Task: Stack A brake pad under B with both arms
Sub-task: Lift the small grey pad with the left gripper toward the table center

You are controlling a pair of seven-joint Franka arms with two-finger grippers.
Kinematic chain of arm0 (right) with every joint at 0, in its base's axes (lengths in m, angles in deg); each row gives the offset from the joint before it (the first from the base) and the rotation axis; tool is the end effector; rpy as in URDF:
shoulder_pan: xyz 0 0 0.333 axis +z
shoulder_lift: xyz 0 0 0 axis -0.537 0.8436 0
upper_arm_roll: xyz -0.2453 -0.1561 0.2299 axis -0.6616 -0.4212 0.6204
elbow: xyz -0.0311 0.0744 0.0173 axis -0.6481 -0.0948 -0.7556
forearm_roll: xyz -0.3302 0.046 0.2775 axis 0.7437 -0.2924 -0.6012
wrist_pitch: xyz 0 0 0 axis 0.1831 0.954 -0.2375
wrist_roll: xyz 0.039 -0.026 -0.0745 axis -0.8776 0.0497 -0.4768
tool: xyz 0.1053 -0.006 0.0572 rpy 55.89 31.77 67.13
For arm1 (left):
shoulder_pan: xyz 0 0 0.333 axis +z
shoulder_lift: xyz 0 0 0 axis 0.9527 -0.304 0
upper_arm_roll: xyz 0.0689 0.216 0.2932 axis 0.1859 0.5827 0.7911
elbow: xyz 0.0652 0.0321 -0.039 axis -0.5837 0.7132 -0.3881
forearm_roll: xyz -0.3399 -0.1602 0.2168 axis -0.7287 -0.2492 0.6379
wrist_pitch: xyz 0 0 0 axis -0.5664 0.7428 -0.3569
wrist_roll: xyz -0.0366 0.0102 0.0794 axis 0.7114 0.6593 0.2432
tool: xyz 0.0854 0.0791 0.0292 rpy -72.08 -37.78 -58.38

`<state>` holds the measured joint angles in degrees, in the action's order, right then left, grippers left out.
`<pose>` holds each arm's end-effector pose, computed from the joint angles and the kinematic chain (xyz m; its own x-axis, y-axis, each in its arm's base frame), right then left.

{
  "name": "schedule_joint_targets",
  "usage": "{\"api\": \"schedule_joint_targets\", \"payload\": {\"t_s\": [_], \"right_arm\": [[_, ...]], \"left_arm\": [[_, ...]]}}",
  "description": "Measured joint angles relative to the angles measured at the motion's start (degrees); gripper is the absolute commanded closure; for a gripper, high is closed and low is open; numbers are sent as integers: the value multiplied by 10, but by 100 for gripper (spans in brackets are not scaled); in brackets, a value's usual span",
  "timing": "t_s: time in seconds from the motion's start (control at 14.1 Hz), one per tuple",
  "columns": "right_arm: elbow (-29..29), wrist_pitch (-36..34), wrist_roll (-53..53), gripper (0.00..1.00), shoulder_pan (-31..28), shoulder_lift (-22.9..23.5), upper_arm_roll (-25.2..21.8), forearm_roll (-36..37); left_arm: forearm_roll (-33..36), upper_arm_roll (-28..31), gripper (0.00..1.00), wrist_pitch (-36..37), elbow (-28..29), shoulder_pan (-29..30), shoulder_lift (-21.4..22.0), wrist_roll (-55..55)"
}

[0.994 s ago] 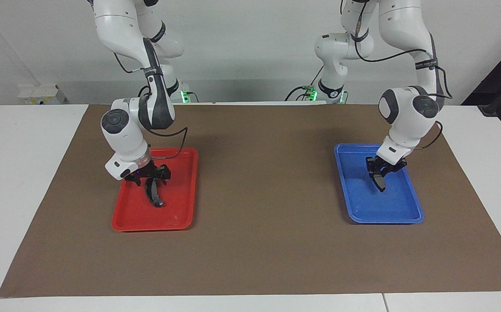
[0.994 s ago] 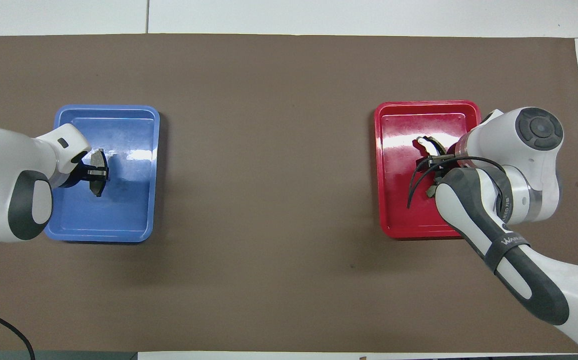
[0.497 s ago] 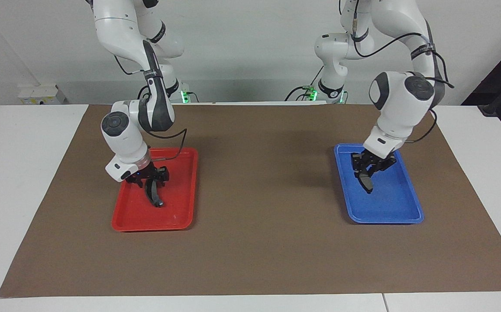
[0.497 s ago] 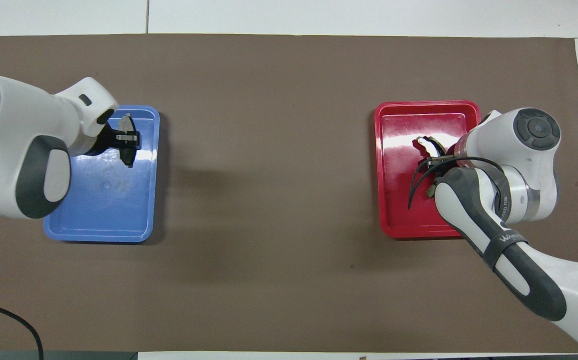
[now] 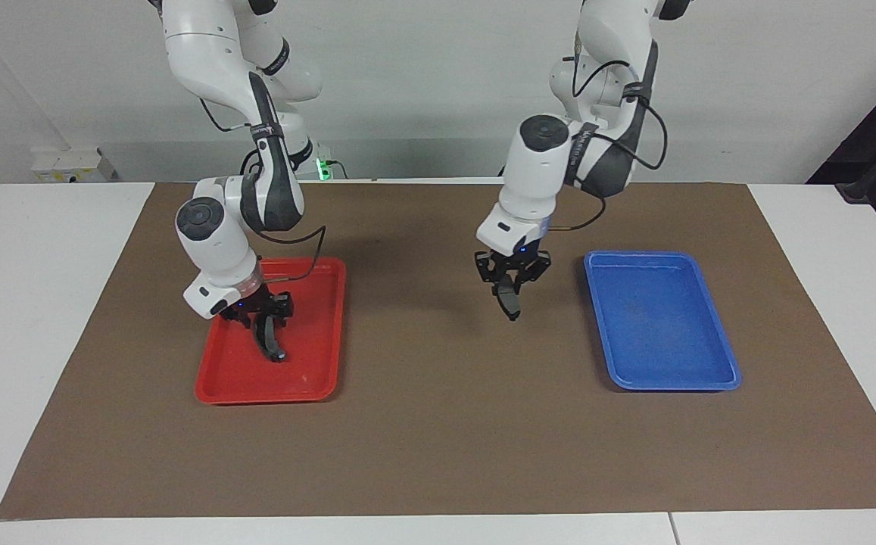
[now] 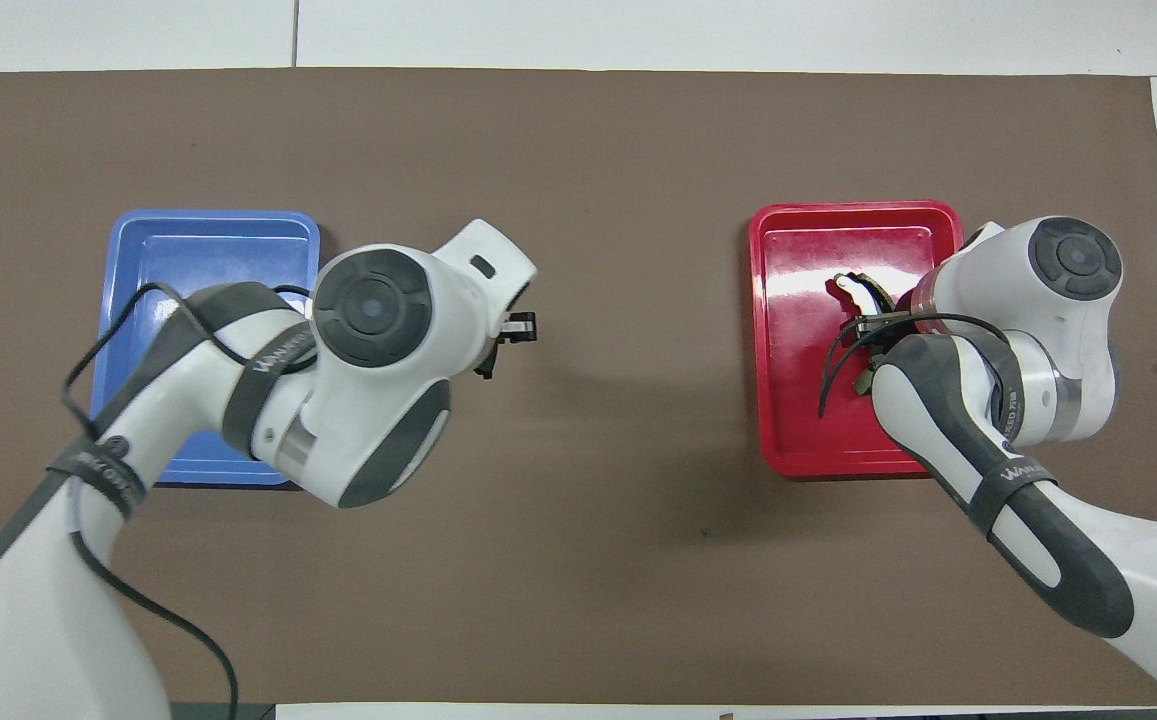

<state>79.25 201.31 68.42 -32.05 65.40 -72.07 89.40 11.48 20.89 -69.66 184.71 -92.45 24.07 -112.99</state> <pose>0.6114 0.0291 0.3080 0.9983 0.0533 -0.0247 0.0534 -0.9986 0.0039 0.5385 -0.4067 0.4215 0.9904 -0.0369 0.1332 -0.0423 -0.9984 0.0380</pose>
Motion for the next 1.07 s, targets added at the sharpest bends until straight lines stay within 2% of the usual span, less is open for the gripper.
{"api": "schedule_joint_targets", "payload": {"t_s": [0.21, 0.36, 0.5, 0.71, 0.78, 0.85, 0.92, 0.99, 1.07], "right_arm": [[0, 0, 22, 35, -7, 0, -1, 0], [0, 0, 22, 35, -8, 1, -1, 0], [0, 0, 22, 35, -8, 1, -1, 0], [0, 0, 22, 44, -8, 1, -1, 0], [0, 0, 22, 50, -8, 1, -1, 0], [0, 0, 22, 60, -7, 1, 0, 0], [0, 0, 22, 76, -7, 1, 0, 0], [0, 0, 22, 90, -7, 1, 1, 0], [0, 0, 22, 99, -7, 1, 1, 0]], "left_arm": [[50, 0, 99, -23, -23, -56, -63, -79], [77, 0, 98, -49, -37, -68, -98, -112], [79, 0, 98, -79, -45, -74, -125, -119], [79, 0, 98, -94, -57, -81, -148, -127], [79, 0, 98, -94, -61, -86, -152, -130], [79, 0, 97, -93, -63, -91, -156, -133], [80, 1, 91, -93, -65, -94, -158, -134], [80, 1, 82, -92, -66, -96, -159, -135], [81, 1, 70, -90, -66, -96, -159, -135]]}}
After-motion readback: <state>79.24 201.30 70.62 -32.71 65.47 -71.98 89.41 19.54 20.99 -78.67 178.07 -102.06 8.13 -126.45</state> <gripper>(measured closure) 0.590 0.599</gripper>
